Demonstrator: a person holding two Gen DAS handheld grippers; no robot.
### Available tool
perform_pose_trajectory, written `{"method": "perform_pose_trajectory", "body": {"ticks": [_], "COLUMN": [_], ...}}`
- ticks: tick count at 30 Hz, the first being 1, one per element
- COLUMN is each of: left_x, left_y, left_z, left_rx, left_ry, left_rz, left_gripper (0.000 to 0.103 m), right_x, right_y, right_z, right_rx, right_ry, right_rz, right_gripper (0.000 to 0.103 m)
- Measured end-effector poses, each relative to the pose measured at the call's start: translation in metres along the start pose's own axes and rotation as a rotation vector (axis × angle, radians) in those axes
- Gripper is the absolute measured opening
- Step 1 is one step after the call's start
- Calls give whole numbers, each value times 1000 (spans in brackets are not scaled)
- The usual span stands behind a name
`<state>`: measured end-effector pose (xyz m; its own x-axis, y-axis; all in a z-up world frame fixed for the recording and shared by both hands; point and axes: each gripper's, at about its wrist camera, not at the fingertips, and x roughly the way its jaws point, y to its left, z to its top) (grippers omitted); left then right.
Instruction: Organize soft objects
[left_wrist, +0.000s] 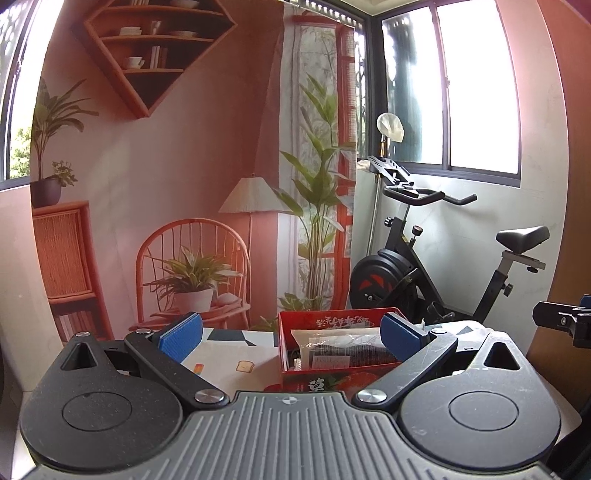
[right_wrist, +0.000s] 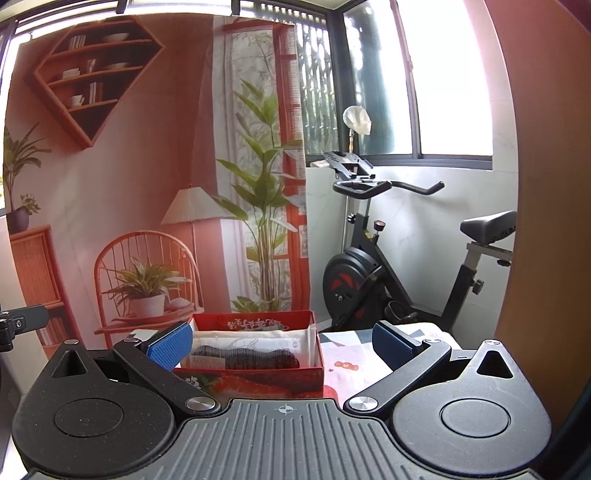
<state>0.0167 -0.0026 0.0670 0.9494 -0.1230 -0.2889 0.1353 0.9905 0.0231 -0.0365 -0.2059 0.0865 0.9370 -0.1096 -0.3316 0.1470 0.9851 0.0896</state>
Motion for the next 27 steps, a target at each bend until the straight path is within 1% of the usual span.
{"method": "perform_pose_trajectory", "body": {"ticks": [14, 27], "left_x": [1, 3], "left_y": [2, 3], "left_z": [-4, -4], "left_rx": [-5, -16], "left_ry": [24, 32], "left_rz": [-10, -3], "left_gripper": [103, 103], "right_x": [4, 5], "right_y": [4, 7], "right_z": [0, -2], "right_rx": [-12, -20], "right_ry": [14, 15], "right_rz": [-1, 7], "right_gripper": [103, 103]}}
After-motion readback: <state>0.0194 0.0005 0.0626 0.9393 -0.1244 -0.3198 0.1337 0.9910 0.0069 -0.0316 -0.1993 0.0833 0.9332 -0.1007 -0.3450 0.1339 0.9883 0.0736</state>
